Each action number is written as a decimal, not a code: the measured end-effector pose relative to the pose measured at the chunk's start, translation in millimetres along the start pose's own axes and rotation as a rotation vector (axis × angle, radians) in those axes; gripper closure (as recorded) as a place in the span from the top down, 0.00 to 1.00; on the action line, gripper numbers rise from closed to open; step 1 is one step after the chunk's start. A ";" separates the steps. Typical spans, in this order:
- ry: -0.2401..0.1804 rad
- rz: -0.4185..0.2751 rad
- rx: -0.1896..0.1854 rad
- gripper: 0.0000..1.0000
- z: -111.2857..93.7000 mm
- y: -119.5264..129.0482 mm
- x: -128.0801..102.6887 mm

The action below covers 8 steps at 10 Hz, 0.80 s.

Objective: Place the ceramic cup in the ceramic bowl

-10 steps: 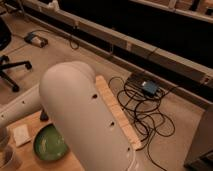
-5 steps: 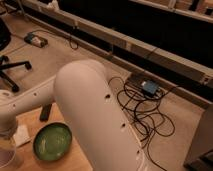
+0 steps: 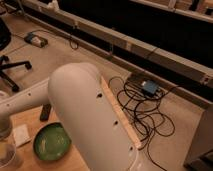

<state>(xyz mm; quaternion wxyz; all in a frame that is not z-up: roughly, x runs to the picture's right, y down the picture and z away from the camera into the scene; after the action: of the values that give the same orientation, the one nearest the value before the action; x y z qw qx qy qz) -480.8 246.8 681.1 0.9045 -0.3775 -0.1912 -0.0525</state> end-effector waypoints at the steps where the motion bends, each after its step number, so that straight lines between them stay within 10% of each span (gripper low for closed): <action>1: 0.003 -0.002 -0.007 0.80 2.3 1.0 -2.0; 4: 0.024 0.019 -0.038 0.75 12.3 1.8 -0.5; 8: 0.046 0.064 -0.056 0.37 18.9 1.6 5.9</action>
<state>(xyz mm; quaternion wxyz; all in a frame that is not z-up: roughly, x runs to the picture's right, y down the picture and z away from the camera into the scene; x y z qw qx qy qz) -480.8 261.5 694.5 0.8990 -0.4073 -0.1568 -0.0376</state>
